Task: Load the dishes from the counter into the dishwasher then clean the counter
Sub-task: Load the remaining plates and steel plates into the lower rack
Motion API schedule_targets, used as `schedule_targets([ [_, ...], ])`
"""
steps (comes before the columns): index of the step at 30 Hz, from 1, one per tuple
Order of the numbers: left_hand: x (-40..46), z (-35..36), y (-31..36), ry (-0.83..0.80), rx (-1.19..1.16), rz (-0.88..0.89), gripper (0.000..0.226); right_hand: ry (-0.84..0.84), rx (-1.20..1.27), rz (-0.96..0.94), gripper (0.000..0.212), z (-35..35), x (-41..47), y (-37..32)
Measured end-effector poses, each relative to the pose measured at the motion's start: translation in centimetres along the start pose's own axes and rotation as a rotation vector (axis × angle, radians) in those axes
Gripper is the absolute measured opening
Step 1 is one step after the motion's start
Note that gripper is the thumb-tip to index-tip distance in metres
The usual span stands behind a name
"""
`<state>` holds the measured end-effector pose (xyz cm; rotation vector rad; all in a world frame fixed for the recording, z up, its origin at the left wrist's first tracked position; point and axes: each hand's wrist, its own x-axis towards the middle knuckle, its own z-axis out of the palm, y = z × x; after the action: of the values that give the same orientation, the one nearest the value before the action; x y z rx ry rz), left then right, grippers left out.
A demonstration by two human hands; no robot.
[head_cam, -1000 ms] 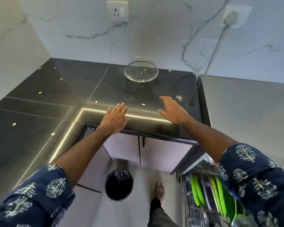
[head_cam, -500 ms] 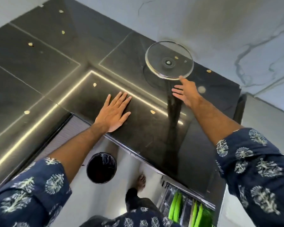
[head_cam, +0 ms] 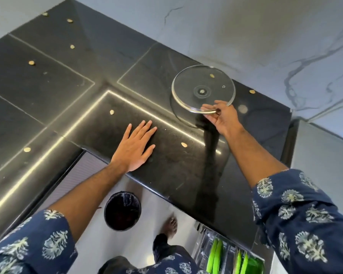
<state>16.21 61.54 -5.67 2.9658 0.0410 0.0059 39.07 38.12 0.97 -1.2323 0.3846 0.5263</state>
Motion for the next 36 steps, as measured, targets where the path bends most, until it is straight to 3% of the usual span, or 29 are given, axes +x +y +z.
schedule_targets([
  [7,0.1,-0.2,-0.4,0.028,-0.089,0.021,0.063,0.0,0.002,-0.081,0.03,-6.0,-12.8,5.0],
  [10,0.4,-0.6,-0.8,-0.065,-0.181,-0.008,0.057,0.051,0.016,-0.13,0.039,-8.6,-19.9,8.4],
  [13,-1.8,-3.1,0.9,-0.074,-0.189,0.129,0.06,0.128,0.063,-0.185,0.034,-10.5,-27.6,12.3],
  [15,-4.6,-4.9,3.4,-0.022,-0.479,0.214,0.055,0.117,0.104,-0.215,0.027,-11.5,-32.2,14.8],
  [17,-7.9,-6.2,6.8,-0.147,-0.887,0.253,0.048,0.12,0.156,-0.25,0.029,-12.4,-36.7,17.6],
  [19,-10.9,-7.5,11.3,-0.4,-1.204,0.167,0.051,0.162,0.176,-0.285,0.03,-13.3,-41.0,20.3],
  [22,-15.5,-7.9,16.5,-0.696,-1.393,0.112,0.039,0.215,0.192,-0.318,0.03,-14.5,-47.2,23.7],
  [27,-22.6,-6.0,21.5,-0.87,-1.353,0.34,0.039,0.285,0.181,-0.233,0.031,-19.0,-56.8,28.1],
  [29,-24.6,-5.6,24.4,-0.93,-1.273,0.412,0.037,0.307,0.101,-0.161,0.033,-21.9,-60.5,28.8],
  [31,-26.4,-4.9,27.3,-0.965,-1.18,0.505,0.034,0.359,0.0,-0.104,0.049,-25.0,-63.4,29.3],
  [36,-31.5,-1.7,37.4,-1.081,-0.846,0.741,0.03,0.394,0.07,-0.099,0.04,-33.3,-69.1,32.2],
])
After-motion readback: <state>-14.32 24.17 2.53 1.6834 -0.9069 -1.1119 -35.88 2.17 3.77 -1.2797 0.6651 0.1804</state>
